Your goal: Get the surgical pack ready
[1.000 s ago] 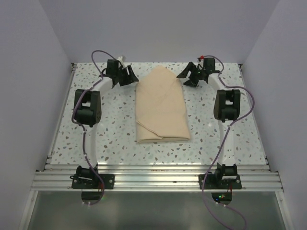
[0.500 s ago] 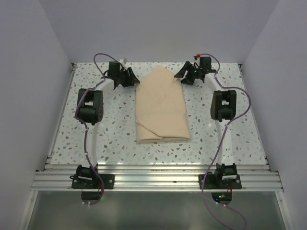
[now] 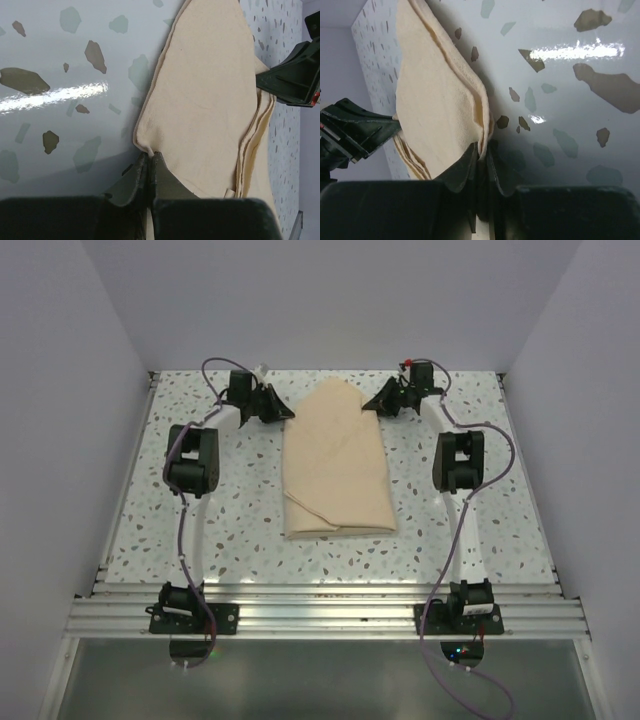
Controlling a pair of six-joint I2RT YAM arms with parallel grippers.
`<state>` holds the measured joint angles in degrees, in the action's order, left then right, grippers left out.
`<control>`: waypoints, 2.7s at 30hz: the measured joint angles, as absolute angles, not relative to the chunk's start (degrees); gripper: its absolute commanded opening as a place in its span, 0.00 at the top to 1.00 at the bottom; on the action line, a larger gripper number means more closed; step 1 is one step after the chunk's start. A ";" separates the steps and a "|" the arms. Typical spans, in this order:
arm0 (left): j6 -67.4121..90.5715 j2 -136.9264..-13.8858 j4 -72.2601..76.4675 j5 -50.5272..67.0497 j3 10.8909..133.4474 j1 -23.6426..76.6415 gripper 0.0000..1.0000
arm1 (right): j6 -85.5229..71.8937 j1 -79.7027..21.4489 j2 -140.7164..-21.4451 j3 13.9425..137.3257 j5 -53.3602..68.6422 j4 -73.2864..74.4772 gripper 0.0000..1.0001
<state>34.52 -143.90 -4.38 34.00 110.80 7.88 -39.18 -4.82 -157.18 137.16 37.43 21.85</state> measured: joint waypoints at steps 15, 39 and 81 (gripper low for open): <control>30.98 -123.74 -8.34 37.93 98.24 8.38 1.00 | -41.69 -5.02 -140.77 124.20 40.99 29.80 0.96; 28.40 -90.21 -14.11 35.05 64.84 14.20 1.00 | -25.78 -5.98 -103.33 87.57 39.77 46.74 0.94; 25.71 -74.15 -15.14 34.02 47.48 17.69 0.44 | -22.57 -8.05 -92.51 68.90 39.44 40.03 0.27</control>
<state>25.71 -74.15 -15.14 34.02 47.48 17.69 -22.57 -8.05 -92.51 68.90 39.44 40.03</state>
